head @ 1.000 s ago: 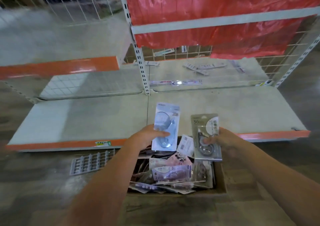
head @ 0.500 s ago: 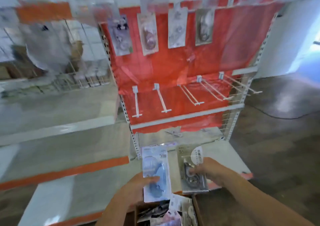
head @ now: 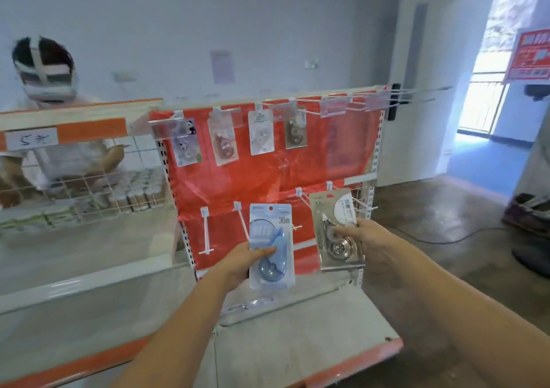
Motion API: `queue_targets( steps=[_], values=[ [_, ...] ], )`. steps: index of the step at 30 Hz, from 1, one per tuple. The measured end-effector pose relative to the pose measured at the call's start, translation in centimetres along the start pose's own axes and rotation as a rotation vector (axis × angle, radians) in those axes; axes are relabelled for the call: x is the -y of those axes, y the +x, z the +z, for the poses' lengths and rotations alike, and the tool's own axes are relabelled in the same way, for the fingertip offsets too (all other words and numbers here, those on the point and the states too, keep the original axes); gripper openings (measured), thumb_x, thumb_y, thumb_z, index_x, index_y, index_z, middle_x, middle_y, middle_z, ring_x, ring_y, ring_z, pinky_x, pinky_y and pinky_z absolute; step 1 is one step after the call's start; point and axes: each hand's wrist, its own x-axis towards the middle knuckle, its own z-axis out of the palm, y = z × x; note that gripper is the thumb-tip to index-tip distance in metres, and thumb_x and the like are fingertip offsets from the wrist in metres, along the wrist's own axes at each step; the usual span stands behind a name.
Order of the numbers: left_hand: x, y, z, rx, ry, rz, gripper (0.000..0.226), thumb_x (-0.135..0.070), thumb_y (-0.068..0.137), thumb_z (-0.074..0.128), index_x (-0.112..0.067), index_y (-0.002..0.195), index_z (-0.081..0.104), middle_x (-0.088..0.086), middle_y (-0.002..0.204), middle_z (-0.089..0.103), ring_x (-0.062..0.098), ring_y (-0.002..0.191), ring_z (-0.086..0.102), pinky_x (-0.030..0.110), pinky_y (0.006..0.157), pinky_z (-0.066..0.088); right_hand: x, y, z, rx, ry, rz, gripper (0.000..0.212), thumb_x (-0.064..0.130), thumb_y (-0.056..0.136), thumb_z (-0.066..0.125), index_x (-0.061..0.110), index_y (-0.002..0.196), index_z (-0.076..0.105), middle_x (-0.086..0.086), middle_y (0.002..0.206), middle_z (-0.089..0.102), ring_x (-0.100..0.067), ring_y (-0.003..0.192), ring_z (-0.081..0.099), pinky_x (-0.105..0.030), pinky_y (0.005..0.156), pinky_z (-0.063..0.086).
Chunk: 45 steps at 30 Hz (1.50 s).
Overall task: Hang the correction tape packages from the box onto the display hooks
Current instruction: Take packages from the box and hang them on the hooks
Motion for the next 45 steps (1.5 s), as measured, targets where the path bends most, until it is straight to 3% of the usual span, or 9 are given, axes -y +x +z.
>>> queue_targets(
  steps=[4,10,14,19,27,30,34,40,45],
  values=[
    [-2.8,4.0,2.8,-0.009,0.0,0.063,0.022,-0.004,0.087,0.063,-0.002,0.109,0.064,0.01,0.09,0.073,0.02,0.073,0.071,0.028,0.063,0.058,1.9,2.4,-3.8,-0.007,0.06,-0.05,0.024,0.01,0.077,0.07,0.004,0.099,0.064,-0.008,0.08,0.073,-0.021,0.069,0.069,-0.038,0.074,0.054],
    [-6.6,11.9,5.8,-0.091,-0.027,0.142,0.02,-0.011,0.085,0.067,-0.007,0.105,0.065,0.015,0.107,0.069,0.027,0.093,0.067,0.039,0.09,0.053,5.3,9.6,-8.8,0.024,0.068,-0.124,0.051,0.023,0.065,0.076,0.007,0.11,0.061,-0.012,0.099,0.072,-0.029,0.092,0.068,-0.047,0.09,0.052],
    [-8.6,16.1,6.4,-0.178,-0.034,0.182,0.027,-0.011,0.086,0.066,-0.004,0.112,0.064,0.016,0.11,0.068,0.024,0.092,0.067,0.034,0.084,0.055,7.5,14.7,-10.2,0.117,0.085,-0.157,0.046,0.022,0.062,0.077,0.009,0.104,0.063,-0.012,0.102,0.072,-0.029,0.095,0.067,-0.046,0.089,0.052],
    [-10.0,18.9,6.4,-0.287,-0.081,0.198,0.015,-0.005,0.086,0.064,-0.004,0.102,0.065,0.012,0.094,0.07,0.017,0.075,0.07,0.025,0.068,0.058,9.6,20.0,-10.3,0.202,0.08,-0.212,0.02,0.007,0.082,0.068,0.01,0.101,0.064,-0.01,0.098,0.072,-0.024,0.086,0.07,-0.035,0.074,0.059],
    [-10.8,21.0,4.7,-0.331,-0.113,0.164,0.025,-0.007,0.085,0.065,-0.003,0.109,0.063,0.018,0.108,0.068,0.026,0.089,0.068,0.034,0.082,0.056,11.6,23.5,-8.8,0.238,0.059,-0.316,0.017,0.006,0.082,0.069,0.014,0.097,0.063,-0.009,0.1,0.07,-0.024,0.088,0.068,-0.039,0.083,0.056],
    [-11.0,21.5,4.2,-0.331,-0.127,0.163,0.028,-0.007,0.086,0.064,-0.002,0.113,0.061,0.017,0.106,0.069,0.023,0.085,0.069,0.031,0.076,0.058,12.1,24.3,-8.5,0.219,0.05,-0.362,0.014,0.007,0.084,0.068,0.016,0.094,0.064,-0.003,0.093,0.07,-0.019,0.085,0.067,-0.035,0.083,0.055],
    [-11.4,22.0,3.8,-0.314,-0.131,0.159,0.02,-0.006,0.086,0.064,-0.007,0.106,0.063,0.009,0.095,0.072,0.018,0.079,0.071,0.027,0.069,0.059,12.2,25.1,-8.5,0.218,0.014,-0.358,0.015,0.012,0.084,0.068,0.016,0.098,0.063,-0.008,0.103,0.07,-0.028,0.1,0.066,-0.042,0.093,0.051],
    [-11.6,22.5,2.6,-0.279,-0.111,0.153,0.027,-0.008,0.087,0.063,-0.004,0.114,0.061,0.015,0.108,0.069,0.022,0.087,0.069,0.028,0.075,0.059,12.0,26.9,-8.7,0.173,-0.055,-0.282,0.032,0.033,0.083,0.07,0.01,0.104,0.063,-0.011,0.106,0.07,-0.029,0.1,0.066,-0.049,0.096,0.049],
    [-11.1,23.5,0.6,-0.249,-0.125,0.154,0.038,-0.011,0.081,0.067,-0.002,0.117,0.061,0.017,0.114,0.067,0.029,0.099,0.066,0.037,0.09,0.053,12.6,29.4,-7.2,0.074,-0.13,-0.197,0.045,0.044,0.084,0.066,0.005,0.105,0.066,-0.012,0.104,0.07,-0.027,0.099,0.066,-0.042,0.095,0.051]
  ],
)
